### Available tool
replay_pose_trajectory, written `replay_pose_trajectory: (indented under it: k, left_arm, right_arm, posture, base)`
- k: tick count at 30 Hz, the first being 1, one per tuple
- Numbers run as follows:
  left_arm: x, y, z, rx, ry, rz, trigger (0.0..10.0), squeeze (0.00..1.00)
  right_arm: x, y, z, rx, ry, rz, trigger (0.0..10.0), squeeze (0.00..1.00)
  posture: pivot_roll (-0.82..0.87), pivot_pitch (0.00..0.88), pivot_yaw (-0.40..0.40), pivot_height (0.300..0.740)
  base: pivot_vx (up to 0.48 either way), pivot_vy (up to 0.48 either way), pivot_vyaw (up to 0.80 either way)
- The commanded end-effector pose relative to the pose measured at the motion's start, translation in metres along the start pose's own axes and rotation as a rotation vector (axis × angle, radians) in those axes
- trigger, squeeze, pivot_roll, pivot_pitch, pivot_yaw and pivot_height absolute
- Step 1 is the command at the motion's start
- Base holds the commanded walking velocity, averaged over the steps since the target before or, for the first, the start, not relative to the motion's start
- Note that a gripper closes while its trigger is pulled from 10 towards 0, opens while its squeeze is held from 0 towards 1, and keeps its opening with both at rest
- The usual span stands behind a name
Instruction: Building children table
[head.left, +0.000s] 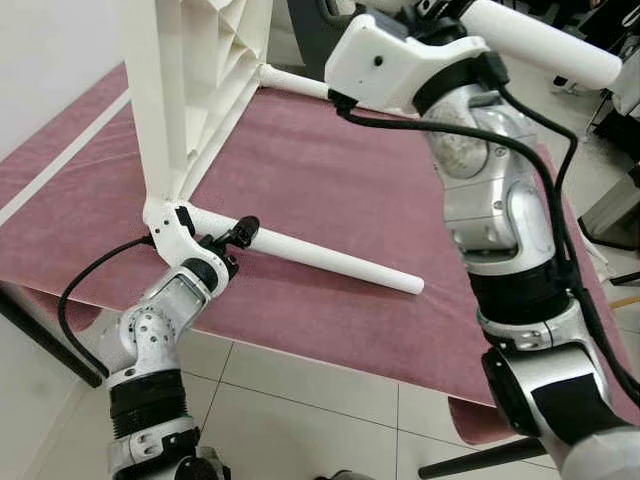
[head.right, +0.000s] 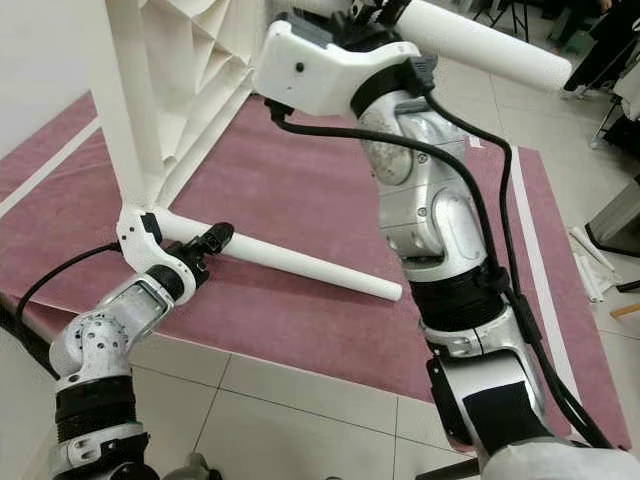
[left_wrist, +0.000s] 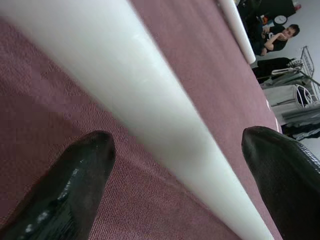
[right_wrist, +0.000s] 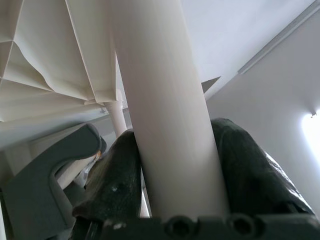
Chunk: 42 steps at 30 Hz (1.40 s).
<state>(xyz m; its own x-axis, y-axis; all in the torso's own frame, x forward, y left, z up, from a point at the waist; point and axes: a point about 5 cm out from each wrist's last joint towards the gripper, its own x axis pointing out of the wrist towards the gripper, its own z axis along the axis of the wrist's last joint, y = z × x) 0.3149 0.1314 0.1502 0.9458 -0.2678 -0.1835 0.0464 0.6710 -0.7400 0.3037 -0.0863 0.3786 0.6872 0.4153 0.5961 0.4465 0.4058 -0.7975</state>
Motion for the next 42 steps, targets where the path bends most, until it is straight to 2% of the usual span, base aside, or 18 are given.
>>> replay_pose_trajectory:
  k: [1,3,7,24,25,26,27,34,36,37,39,40,42]
  left_arm:
    - [0.011,-0.025,-0.017,-0.115,0.019,-0.064,10.0,0.00]
    - [0.012,-0.026,-0.017,-0.118,0.018,-0.063,10.0,0.00]
    - [0.025,-0.037,-0.014,-0.162,-0.011,-0.075,10.0,0.00]
    - [0.047,-0.049,0.009,-0.212,-0.112,-0.110,10.0,0.00]
    - [0.051,-0.052,0.012,-0.214,-0.118,-0.120,3.2,0.00]
    - [0.053,-0.055,0.014,-0.216,-0.122,-0.127,2.0,0.00]
    - [0.054,-0.057,0.014,-0.208,-0.120,-0.131,0.0,0.00]
    - [0.054,-0.059,0.013,-0.163,-0.130,-0.134,0.0,0.00]
    - [0.052,-0.060,0.015,-0.073,-0.170,-0.131,0.0,0.00]
    - [0.052,-0.060,0.015,-0.073,-0.170,-0.131,0.0,0.00]
    - [0.050,-0.063,0.019,0.001,-0.217,-0.137,0.0,0.00]
    - [0.050,-0.063,0.019,0.001,-0.217,-0.137,0.0,0.00]
    - [0.047,-0.069,0.029,0.079,-0.288,-0.162,0.0,0.00]
  right_arm:
    - [-0.004,-0.050,0.002,0.116,-0.028,-0.393,0.0,0.00]
    - [-0.005,-0.051,0.001,0.117,-0.030,-0.403,0.0,0.00]
    - [-0.005,-0.062,0.005,0.131,-0.053,-0.463,0.0,0.00]
    - [-0.012,-0.070,0.000,0.163,-0.059,-0.500,0.0,0.00]
    - [-0.011,-0.069,-0.002,0.161,-0.050,-0.498,0.0,0.00]
    - [-0.010,-0.068,-0.005,0.159,-0.043,-0.496,0.0,0.00]
    - [-0.009,-0.067,-0.006,0.158,-0.039,-0.494,0.0,0.00]
    - [-0.011,-0.070,-0.008,0.155,-0.035,-0.490,0.0,0.00]
    - [-0.012,-0.071,-0.007,0.153,-0.039,-0.485,0.0,0.00]
    - [-0.012,-0.071,-0.007,0.153,-0.039,-0.485,0.0,0.00]
    - [-0.014,-0.071,-0.006,0.156,-0.052,-0.481,0.0,0.00]
    - [-0.014,-0.071,-0.006,0.156,-0.052,-0.481,0.0,0.00]
    - [-0.015,-0.071,-0.005,0.171,-0.064,-0.477,0.0,0.00]
  posture:
    - [0.06,0.000,-0.024,0.740]
    - [0.06,0.000,-0.024,0.740]
    - [0.06,0.000,-0.022,0.740]
    - [0.06,0.000,-0.023,0.740]
    - [0.05,0.000,-0.020,0.740]
    - [0.05,0.000,-0.018,0.740]
    - [0.05,0.000,-0.018,0.740]
    - [0.05,0.000,-0.016,0.740]
    - [0.05,0.000,-0.017,0.740]
    - [0.05,0.000,-0.017,0.740]
    - [0.05,0.000,-0.020,0.740]
    - [0.05,0.000,-0.020,0.740]
    - [0.05,0.000,-0.023,0.740]
  base:
    - [0.000,0.000,0.00]
    - [0.000,0.000,0.00]
    - [0.000,0.000,0.00]
    - [0.000,0.000,0.00]
    - [0.000,0.000,0.00]
    - [0.000,0.000,0.00]
    - [0.000,0.000,0.00]
    - [0.000,0.000,0.00]
    - [0.000,0.000,0.00]
    - [0.000,0.000,0.00]
    - [0.000,0.000,0.00]
    - [0.000,0.000,0.00]
    - [0.000,0.000,0.00]
